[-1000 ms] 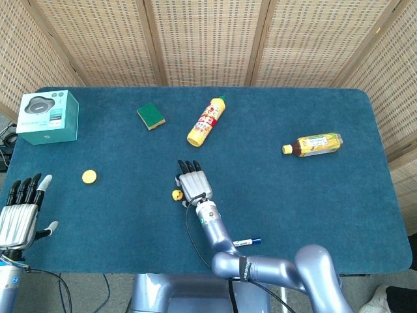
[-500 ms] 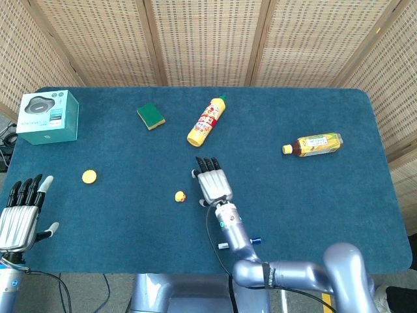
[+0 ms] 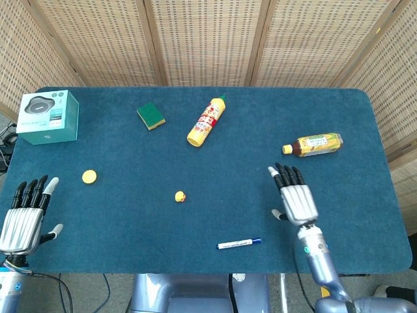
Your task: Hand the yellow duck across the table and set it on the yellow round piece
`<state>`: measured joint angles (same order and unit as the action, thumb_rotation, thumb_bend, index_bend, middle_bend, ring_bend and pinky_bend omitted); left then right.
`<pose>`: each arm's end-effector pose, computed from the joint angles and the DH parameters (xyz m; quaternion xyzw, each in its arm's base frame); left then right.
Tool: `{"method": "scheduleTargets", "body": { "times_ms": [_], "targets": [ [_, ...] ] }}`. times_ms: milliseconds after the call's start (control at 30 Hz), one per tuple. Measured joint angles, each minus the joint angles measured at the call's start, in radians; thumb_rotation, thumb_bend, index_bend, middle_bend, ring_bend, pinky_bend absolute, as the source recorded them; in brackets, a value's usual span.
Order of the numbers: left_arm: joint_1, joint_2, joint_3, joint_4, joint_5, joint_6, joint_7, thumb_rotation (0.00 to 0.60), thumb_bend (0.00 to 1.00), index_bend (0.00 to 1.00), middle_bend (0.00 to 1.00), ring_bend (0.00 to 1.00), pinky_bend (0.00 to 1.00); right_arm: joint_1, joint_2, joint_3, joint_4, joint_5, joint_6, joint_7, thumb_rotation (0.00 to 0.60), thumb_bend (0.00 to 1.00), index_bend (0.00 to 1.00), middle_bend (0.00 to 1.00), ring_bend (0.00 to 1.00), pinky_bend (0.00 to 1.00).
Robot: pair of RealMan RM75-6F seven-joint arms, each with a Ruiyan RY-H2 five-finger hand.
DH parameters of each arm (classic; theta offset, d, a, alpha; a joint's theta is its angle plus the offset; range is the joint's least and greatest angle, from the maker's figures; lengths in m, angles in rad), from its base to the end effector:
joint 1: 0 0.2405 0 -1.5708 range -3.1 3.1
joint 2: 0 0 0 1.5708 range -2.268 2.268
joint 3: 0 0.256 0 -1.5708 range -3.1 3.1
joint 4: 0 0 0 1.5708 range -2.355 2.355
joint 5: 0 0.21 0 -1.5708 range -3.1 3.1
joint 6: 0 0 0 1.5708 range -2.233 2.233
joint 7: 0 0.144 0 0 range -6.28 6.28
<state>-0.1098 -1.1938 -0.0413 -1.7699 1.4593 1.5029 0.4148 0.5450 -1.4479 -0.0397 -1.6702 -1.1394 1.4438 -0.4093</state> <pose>-0.2720 0.1826 0.1269 -0.6267 -0.3343 -0.3334 0.6200 -0.2110 -0.2687 0.0402 0.6626 -0.3703 0.3748 0.5323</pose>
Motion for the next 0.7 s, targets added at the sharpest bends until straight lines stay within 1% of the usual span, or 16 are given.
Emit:
{"method": "scheduleTargets", "body": {
  "times_ms": [100, 200, 400, 500, 700],
  "targets": [
    [0.003, -0.009, -0.001, 0.002, 0.005, 0.01, 0.011, 0.6, 0.19, 0.0, 0.0, 0.0, 0.0, -0.065, 0.057, -0.034, 0.015, -0.059, 0.056, 0.072, 0.6, 0.09, 0.0, 0.0, 0.0, 0.0],
    [0.002, -0.017, -0.002, 0.002, 0.002, 0.005, 0.015, 0.6, 0.19, 0.0, 0.0, 0.0, 0.0, -0.115, 0.087, -0.053, 0.039, -0.103, 0.096, 0.143, 0.6, 0.09, 0.0, 0.0, 0.0, 0.0],
    [-0.027, -0.016, -0.011, -0.008, -0.008, -0.041, 0.024, 0.6, 0.19, 0.0, 0.0, 0.0, 0.0, -0.211, 0.127, -0.072, 0.094, -0.169, 0.14, 0.287, 0.6, 0.09, 0.02, 0.0, 0.0, 0.0],
    [-0.059, -0.004, -0.033, -0.03, -0.016, -0.074, 0.03, 0.6, 0.19, 0.0, 0.0, 0.0, 0.0, -0.238, 0.152, -0.071, 0.099, -0.199, 0.151, 0.315, 0.6, 0.09, 0.03, 0.0, 0.0, 0.0],
    [-0.145, 0.026, -0.084, -0.102, -0.077, -0.192, 0.05, 0.6, 0.2, 0.0, 0.0, 0.0, 0.0, -0.265, 0.182, -0.045, 0.085, -0.235, 0.151, 0.356, 0.6, 0.09, 0.06, 0.0, 0.0, 0.0]
  ]
}}
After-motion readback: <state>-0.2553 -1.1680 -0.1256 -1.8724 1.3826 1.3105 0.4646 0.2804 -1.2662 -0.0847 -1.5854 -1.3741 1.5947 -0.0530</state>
